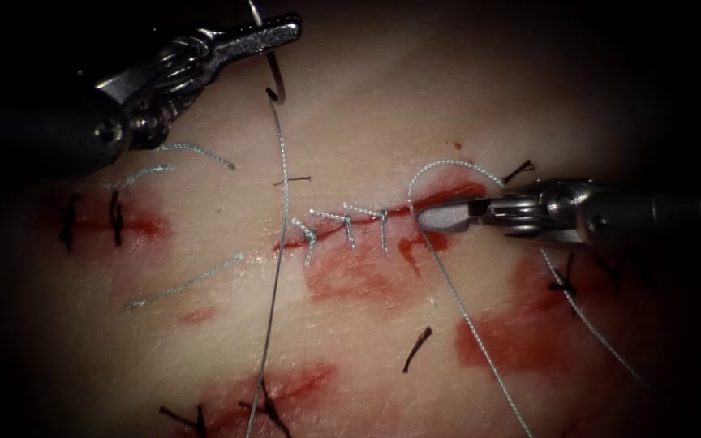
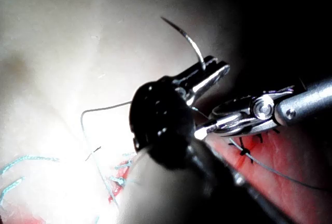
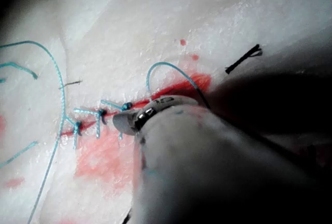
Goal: Wound Closure
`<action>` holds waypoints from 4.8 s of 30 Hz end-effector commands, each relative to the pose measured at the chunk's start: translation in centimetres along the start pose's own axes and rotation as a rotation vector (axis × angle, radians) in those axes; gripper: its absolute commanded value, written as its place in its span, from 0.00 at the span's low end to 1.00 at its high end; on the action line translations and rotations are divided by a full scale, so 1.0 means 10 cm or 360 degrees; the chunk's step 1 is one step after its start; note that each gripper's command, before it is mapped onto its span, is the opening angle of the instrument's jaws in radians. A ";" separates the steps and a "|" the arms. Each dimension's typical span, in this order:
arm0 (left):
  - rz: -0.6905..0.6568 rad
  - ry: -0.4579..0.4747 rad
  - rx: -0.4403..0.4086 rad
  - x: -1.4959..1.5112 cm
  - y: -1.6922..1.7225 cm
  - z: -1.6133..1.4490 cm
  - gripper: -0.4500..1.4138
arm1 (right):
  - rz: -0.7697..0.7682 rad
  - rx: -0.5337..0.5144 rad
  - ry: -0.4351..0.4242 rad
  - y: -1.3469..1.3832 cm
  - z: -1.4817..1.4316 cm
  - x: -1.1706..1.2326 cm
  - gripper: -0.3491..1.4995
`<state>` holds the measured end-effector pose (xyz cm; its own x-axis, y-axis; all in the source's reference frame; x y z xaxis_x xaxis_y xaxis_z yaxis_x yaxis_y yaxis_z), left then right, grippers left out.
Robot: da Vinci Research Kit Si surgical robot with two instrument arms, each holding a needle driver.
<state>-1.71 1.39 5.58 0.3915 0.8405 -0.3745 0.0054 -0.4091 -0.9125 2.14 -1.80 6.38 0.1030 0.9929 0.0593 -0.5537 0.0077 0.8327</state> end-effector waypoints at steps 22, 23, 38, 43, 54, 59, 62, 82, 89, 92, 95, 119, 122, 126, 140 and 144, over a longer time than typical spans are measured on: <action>0.0000 0.0000 0.0000 -0.005 -0.004 0.003 0.00 | -0.0092 -0.0263 -0.0299 0.003 -0.009 -0.035 0.03; 0.0000 0.0000 0.0000 -0.005 -0.004 0.004 0.00 | -0.0088 -0.0251 -0.0263 0.001 -0.006 -0.032 0.34; -0.0001 0.0000 0.0000 -0.005 -0.003 0.004 0.00 | 0.0258 0.0155 -0.0051 0.007 0.035 -0.013 0.51; -0.0001 0.0000 0.0000 -0.005 -0.002 0.004 0.00 | 0.0237 0.0072 -0.0063 0.011 0.046 -0.018 0.08; -0.0002 0.0000 0.0000 -0.005 -0.002 0.004 0.00 | 0.0156 -0.0098 -0.0224 0.006 0.003 -0.029 0.00; -0.0002 0.0000 0.0000 -0.005 -0.002 0.005 0.00 | 0.0289 0.0083 -0.0149 0.008 0.009 -0.025 0.30; -0.0002 -0.0004 0.0002 -0.005 -0.001 0.005 0.00 | 0.0431 0.0094 -0.0075 0.010 0.015 -0.020 0.32; -0.0002 -0.0001 0.0007 -0.007 0.000 0.006 0.00 | 0.0583 0.0085 -0.0015 0.013 0.047 -0.009 0.33; -0.0002 -0.0001 0.0007 -0.007 0.000 0.007 0.00 | 0.0524 0.0077 -0.0020 0.014 0.045 -0.015 0.00; -0.0002 -0.0005 0.0009 -0.007 0.001 0.007 0.00 | 0.0432 -0.0007 -0.0103 0.013 0.031 -0.022 0.00; -0.0002 -0.0005 0.0010 -0.007 0.001 0.007 0.00 | 0.0404 -0.0034 -0.0169 0.011 0.019 -0.028 0.00; -0.0002 -0.0019 0.0013 -0.009 0.002 0.007 0.00 | -0.0023 -0.0050 -0.1259 -0.045 -0.093 -0.164 0.00; -0.0002 -0.0019 0.0012 -0.009 0.002 0.007 0.00 | -0.0117 0.0003 -0.1372 -0.048 -0.099 -0.185 0.00; -0.0002 -0.0020 0.0012 -0.009 0.002 0.007 0.00 | -0.0203 0.0037 -0.1501 -0.046 -0.116 -0.211 0.00; -0.0002 -0.0020 0.0011 -0.009 0.002 0.008 0.00 | -0.0066 0.0118 -0.0711 -0.027 -0.096 -0.086 0.69; -0.0002 -0.0020 0.0011 -0.009 0.001 0.008 0.00 | 0.0087 0.0059 -0.0476 -0.026 -0.068 -0.041 0.65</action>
<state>-1.77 1.35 5.53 0.3798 0.8455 -0.3754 -0.0013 -0.4053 -0.9142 1.58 -2.15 5.73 0.2968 0.9178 0.2636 -0.5431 -0.0648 0.8372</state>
